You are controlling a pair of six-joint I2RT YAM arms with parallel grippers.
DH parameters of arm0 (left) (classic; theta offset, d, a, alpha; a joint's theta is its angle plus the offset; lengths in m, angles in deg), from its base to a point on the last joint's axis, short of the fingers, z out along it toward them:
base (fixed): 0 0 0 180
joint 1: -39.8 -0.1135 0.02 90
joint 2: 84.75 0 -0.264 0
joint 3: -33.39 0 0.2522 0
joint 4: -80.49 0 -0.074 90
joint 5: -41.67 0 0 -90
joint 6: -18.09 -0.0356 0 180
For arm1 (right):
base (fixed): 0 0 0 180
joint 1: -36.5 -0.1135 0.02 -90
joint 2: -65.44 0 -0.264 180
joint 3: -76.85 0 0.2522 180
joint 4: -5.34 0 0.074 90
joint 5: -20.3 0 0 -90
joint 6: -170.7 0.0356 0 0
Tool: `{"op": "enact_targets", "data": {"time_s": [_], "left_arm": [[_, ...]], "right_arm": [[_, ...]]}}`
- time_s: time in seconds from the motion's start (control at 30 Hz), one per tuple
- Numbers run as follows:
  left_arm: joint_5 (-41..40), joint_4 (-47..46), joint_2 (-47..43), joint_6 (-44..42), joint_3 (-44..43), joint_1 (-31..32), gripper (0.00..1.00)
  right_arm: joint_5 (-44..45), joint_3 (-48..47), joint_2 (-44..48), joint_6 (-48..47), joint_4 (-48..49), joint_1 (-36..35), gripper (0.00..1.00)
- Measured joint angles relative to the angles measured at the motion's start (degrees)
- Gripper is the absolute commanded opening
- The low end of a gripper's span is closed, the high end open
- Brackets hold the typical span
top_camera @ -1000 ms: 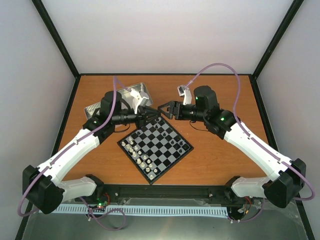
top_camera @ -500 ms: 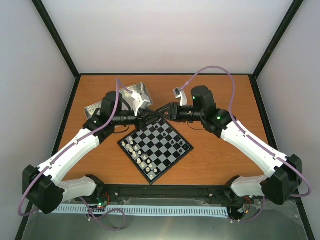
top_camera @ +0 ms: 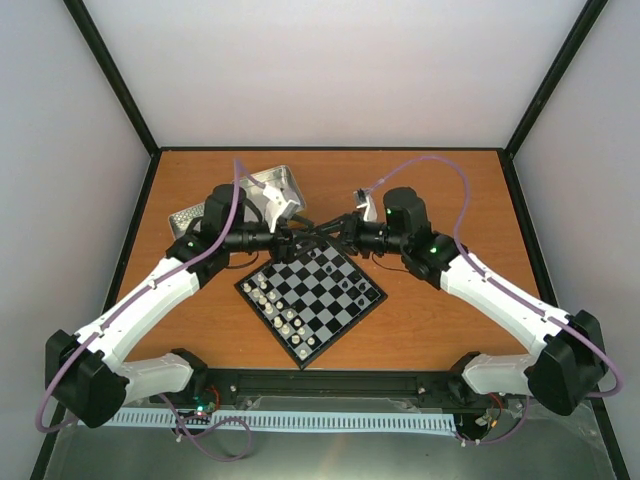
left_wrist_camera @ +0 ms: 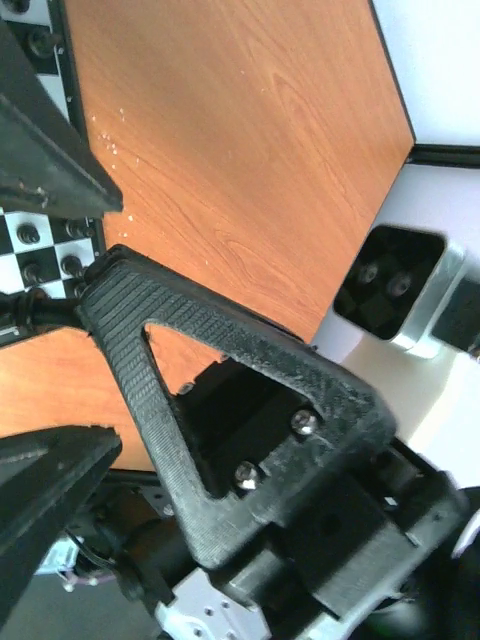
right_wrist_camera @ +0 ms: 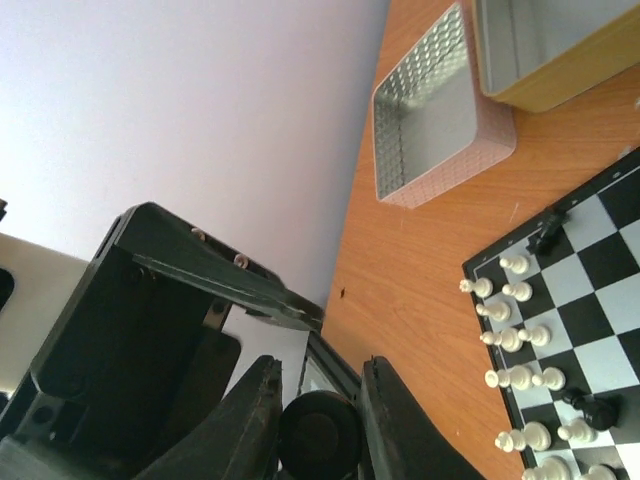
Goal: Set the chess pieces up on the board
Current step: Place the chess piece on the chessboard.
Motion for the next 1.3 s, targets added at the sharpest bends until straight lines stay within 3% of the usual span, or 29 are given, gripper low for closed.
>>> {"op": "enact_targets", "data": {"time_s": [0.2,0.33,0.47,0.63,0.93,1.3], "left_arm": [[-3.34,-6.01,-2.16,9.38,3.82,-0.02,0.76],[-5.86,-14.80,-7.43,22.51,10.75,-0.02,0.81],[-6.64,-24.50,-10.75,35.15,14.05,-0.02,0.97],[-6.64,-35.34,-12.20,46.29,14.69,-0.02,0.99],[-6.93,-42.40,-9.73,56.30,14.69,-0.02,0.67],[-4.31,-47.25,-6.93,66.25,14.69,-0.02,0.44]], "right_arm": [[6.51,4.61,2.95,7.98,8.96,0.00,0.18],[8.13,4.35,4.09,10.12,15.23,0.00,0.19],[7.63,3.96,4.11,10.62,19.41,0.00,0.19],[5.84,3.96,4.11,11.21,24.13,0.00,0.19],[2.01,4.13,4.11,12.37,30.49,-0.07,0.18],[0.26,5.29,2.75,12.09,33.88,-0.07,0.18]]}}
